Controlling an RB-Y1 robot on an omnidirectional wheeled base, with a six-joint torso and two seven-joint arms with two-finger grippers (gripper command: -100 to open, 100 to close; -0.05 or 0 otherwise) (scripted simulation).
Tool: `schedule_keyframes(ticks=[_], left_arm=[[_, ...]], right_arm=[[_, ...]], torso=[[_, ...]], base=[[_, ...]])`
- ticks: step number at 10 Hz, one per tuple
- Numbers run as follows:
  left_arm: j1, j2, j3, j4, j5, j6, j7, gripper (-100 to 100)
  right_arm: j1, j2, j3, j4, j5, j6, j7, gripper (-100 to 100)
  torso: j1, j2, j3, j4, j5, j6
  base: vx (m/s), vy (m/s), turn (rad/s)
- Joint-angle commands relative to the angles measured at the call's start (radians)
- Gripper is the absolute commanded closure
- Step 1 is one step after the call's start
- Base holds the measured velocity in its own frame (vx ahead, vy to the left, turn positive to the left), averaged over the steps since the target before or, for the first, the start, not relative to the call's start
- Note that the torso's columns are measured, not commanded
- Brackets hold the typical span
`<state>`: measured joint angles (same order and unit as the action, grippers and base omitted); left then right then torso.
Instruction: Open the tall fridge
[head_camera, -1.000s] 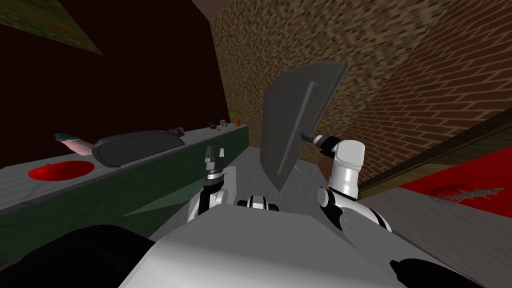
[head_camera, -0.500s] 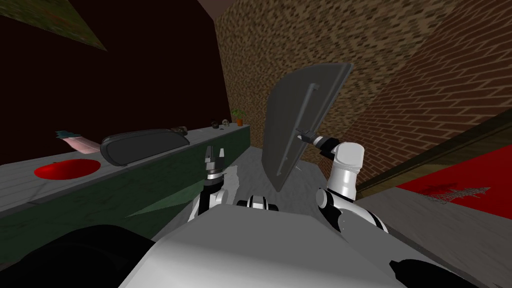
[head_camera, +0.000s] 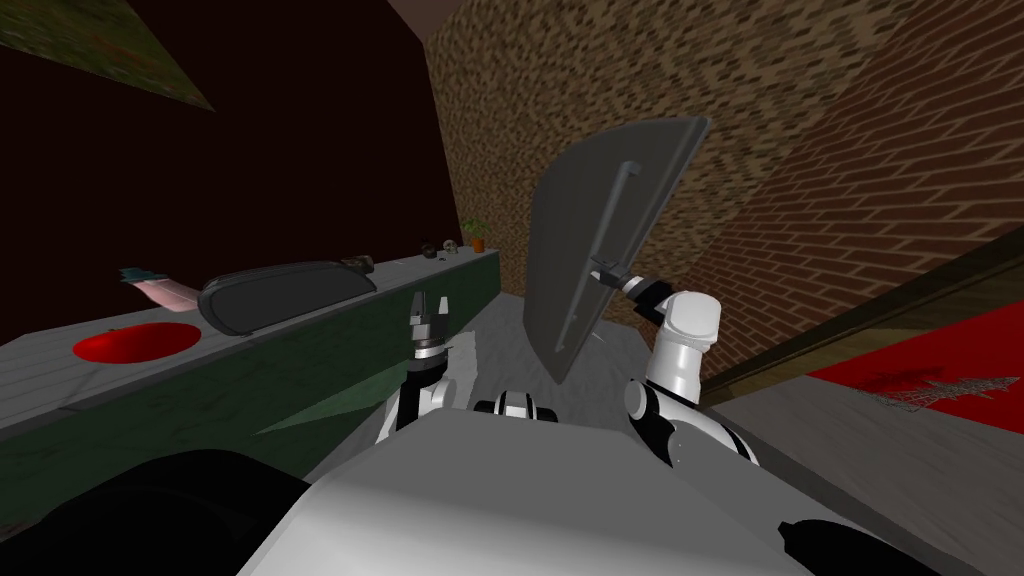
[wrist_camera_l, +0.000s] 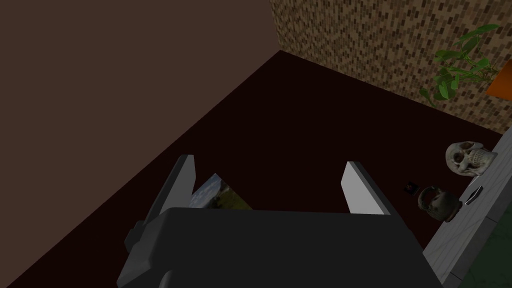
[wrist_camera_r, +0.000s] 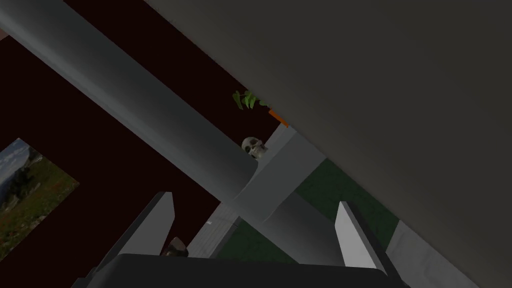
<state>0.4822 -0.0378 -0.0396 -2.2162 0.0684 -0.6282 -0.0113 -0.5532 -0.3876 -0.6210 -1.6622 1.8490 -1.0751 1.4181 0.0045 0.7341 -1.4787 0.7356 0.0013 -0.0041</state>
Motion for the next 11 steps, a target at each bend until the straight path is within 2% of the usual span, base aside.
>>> schedule_keyframes(ticks=[1,7,11], left_arm=[[0.0,0.0,0.0,0.0,0.0,0.0,0.0,0],[0.0,0.0,0.0,0.0,0.0,0.0,0.0,0],[0.0,0.0,0.0,0.0,0.0,0.0,0.0,0]], right_arm=[[0.011,0.043,-0.009,0.004,-0.052,0.015,0.018,-100],[0.034,0.139,-0.032,0.006,-0.158,0.045,0.051,-100],[0.048,0.18,-0.046,0.008,-0.222,0.064,0.072,-100]], torso=[[0.0,-0.001,0.0,0.0,0.0,0.001],[-0.005,-0.001,0.0,0.001,-0.004,-0.002],[-0.004,-0.001,0.0,0.001,-0.006,-0.008]], base=[[0.015,-0.024,0.043],[0.016,-0.024,0.014],[0.014,-0.028,0.016]])
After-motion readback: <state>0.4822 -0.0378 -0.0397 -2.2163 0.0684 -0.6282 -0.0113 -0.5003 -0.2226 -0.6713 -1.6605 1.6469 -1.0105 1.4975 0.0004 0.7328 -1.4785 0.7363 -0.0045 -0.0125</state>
